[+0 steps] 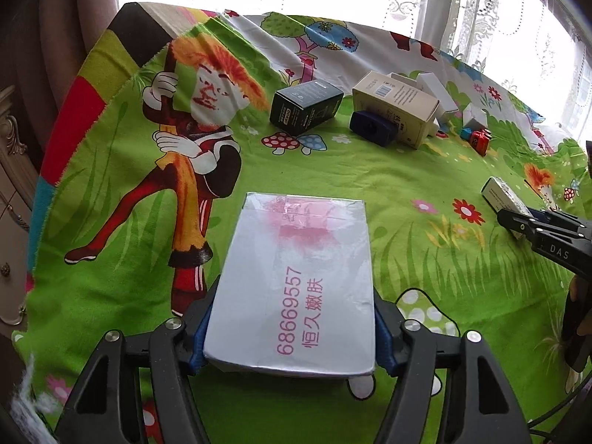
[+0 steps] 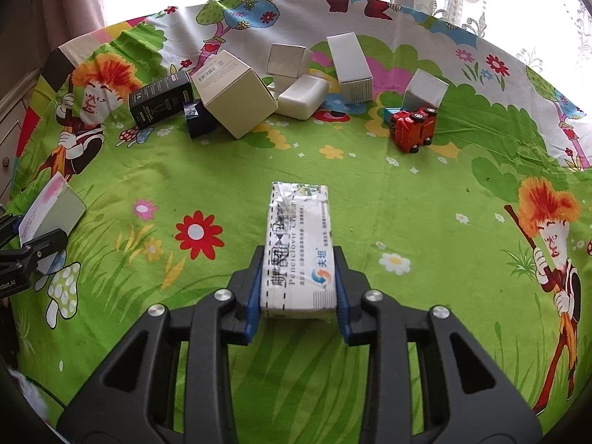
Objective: Organize rigid objects
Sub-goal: 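Carry both white boxes to the cardboard box and release them inside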
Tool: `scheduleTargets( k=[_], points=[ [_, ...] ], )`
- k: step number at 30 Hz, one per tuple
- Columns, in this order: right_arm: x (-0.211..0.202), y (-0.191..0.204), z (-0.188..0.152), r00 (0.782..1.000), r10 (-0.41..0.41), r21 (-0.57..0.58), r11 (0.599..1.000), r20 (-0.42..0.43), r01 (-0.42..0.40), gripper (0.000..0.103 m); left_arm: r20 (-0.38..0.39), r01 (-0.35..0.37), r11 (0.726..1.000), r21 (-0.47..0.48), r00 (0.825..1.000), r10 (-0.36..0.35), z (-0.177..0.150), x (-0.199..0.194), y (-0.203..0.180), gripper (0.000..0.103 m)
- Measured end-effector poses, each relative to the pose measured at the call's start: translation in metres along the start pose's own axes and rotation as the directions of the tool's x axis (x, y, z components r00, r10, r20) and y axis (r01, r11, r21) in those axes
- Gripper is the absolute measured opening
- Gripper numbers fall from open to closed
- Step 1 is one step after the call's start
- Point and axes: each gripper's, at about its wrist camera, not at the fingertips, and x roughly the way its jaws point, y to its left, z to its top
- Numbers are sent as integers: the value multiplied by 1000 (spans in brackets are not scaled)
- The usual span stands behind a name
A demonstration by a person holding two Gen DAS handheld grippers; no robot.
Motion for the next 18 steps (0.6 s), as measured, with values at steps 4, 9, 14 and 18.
scheduleTargets(
  k=[4, 9, 14, 18],
  points=[
    [-22, 20, -22, 1000, 30, -3, 1000, -3, -30, 37, 9, 14, 1000, -16, 1000, -14, -21, -21, 6, 68],
    [-46, 55, -44, 996, 86, 0, 996, 3, -86, 37, 14, 15, 1000, 3, 1000, -15, -36, -40, 5, 68],
    [-59, 100, -55, 994, 105, -8, 994, 13, -105, 37, 22, 27, 1000, 8, 999, -28, -50, -58, 0, 68],
    [-69, 109, -54, 995, 101, -47, 994, 22, -100, 37, 39, 48, 999, 13, 998, -48, -59, -77, -6, 68]
  ],
)
